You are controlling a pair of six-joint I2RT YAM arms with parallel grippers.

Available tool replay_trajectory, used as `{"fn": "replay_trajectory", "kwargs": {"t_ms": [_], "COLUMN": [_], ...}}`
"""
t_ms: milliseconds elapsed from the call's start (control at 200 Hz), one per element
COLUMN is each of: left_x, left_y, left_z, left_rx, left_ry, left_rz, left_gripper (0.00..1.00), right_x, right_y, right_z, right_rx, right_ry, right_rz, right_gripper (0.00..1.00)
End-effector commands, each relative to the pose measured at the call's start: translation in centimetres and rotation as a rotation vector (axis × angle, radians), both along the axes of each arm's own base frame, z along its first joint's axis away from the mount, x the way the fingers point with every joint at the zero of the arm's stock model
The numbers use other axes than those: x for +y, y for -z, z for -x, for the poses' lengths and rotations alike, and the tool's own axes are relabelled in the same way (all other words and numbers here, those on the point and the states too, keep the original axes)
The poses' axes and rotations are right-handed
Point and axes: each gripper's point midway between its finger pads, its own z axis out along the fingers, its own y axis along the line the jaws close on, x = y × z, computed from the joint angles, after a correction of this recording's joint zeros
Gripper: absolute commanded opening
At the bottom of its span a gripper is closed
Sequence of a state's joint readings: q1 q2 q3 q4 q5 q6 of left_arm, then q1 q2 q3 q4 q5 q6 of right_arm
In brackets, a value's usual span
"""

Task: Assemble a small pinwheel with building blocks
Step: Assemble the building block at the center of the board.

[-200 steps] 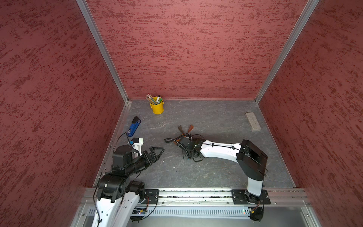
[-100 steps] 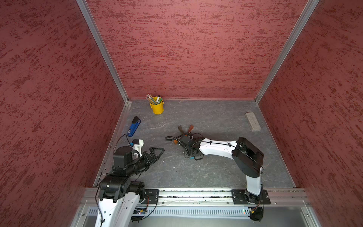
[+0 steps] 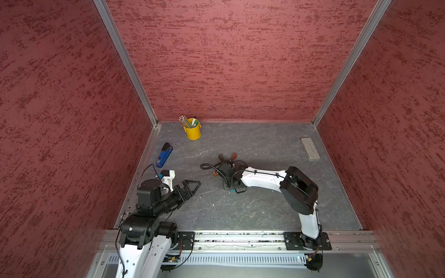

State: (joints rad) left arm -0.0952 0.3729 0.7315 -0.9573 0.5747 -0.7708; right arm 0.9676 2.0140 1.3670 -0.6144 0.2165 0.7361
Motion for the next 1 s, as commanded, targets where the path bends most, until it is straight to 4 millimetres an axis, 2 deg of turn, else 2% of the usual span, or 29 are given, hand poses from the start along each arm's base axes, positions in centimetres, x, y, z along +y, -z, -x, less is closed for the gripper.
{"fn": "replay_trajectory", "kwargs": {"t_ms": [0,145,336,436,656,731,741,752,757,767,857,992], "left_x": [0.1,0.1,0.1,0.1,-0.1,0.0,0.0,0.1,0.1,0.1,0.7,2.5], "left_y": [-0.6,-0.6,-0.8,-0.7,-0.9,-1.2,-1.2,-1.3,-1.3,-1.4,-2.4,-3.3], "left_z": [-0.1,0.0,0.3,0.3,0.4,0.3,0.3,0.2,0.2,0.2,-0.5,-2.0], "left_rx": [-0.03,-0.032,-0.039,-0.037,-0.043,-0.057,-0.059,-0.063,-0.064,-0.07,-0.126,-0.202], "left_ry": [-0.002,0.004,0.008,0.015,0.027,0.028,0.029,0.027,0.026,0.026,-0.001,-0.08], "left_rz": [-0.011,-0.011,-0.021,-0.021,-0.023,-0.035,-0.037,-0.04,-0.042,-0.044,-0.076,-0.185], "left_gripper": [1.0,1.0,1.0,1.0,1.0,1.0,1.0,1.0,1.0,1.0,1.0,1.0], "right_x": [-0.7,-0.5,-0.3,-0.3,-0.3,0.0,0.1,0.1,0.1,0.1,-0.2,-2.5], "right_y": [0.4,0.7,0.7,0.7,-0.4,-1.9,-2.2,-2.5,-2.6,-3.0,-6.4,-12.4], "right_z": [-0.6,-0.5,-0.6,-0.5,-0.6,-0.5,-0.4,-0.4,-0.4,-0.4,-0.2,-0.6], "right_rx": [-0.002,0.003,0.005,0.003,-0.022,-0.048,-0.053,-0.06,-0.064,-0.07,-0.134,-0.265], "right_ry": [0.036,0.038,0.037,0.037,0.042,0.031,0.03,0.028,0.029,0.029,0.034,0.069], "right_rz": [0.026,0.015,0.0,-0.001,-0.025,-0.049,-0.052,-0.053,-0.053,-0.056,-0.076,-0.11], "right_gripper": [0.19,0.22,0.41,0.47,0.52,0.56,0.67,0.89,0.94,0.97,0.99,0.99]}}
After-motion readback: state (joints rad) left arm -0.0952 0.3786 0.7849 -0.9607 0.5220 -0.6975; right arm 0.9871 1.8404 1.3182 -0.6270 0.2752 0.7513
